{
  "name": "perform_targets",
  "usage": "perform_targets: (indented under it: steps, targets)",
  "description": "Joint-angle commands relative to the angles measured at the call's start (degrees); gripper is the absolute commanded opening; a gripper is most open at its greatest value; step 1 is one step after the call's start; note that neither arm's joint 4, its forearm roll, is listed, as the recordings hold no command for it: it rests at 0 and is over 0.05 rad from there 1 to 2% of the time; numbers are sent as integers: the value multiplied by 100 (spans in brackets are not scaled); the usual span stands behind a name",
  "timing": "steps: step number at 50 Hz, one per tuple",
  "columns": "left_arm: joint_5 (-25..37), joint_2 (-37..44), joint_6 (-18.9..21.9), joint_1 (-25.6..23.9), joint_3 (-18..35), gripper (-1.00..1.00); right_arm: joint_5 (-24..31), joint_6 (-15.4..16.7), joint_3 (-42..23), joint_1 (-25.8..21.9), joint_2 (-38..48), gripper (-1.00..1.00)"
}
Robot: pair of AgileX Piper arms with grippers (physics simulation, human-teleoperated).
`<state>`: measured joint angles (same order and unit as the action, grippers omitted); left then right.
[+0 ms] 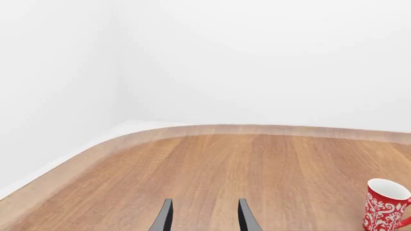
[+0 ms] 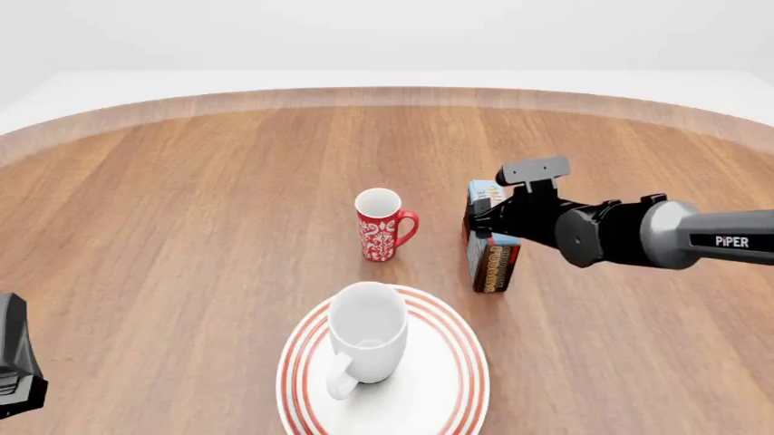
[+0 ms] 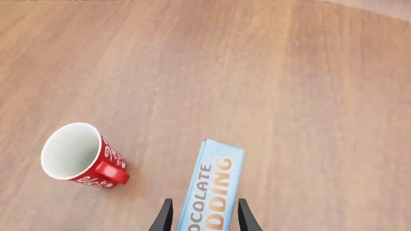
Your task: Pick up the white mug and put it on the plate, and put the chocolate pudding to the right of the plate.
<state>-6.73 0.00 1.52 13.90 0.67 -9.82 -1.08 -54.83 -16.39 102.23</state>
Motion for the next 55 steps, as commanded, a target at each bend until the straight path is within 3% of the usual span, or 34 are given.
perform_targets:
  steps: [1, 54, 55]
  targets:
    - [6, 0, 12, 1, 1, 100, -36, 11, 53, 19, 92, 100]
    - [18, 0, 2, 3, 6, 100, 368, -43, -194, 63, 333, 100]
    - [17, 0, 3, 3, 6, 100, 360, -35, -180, 69, 318, -100]
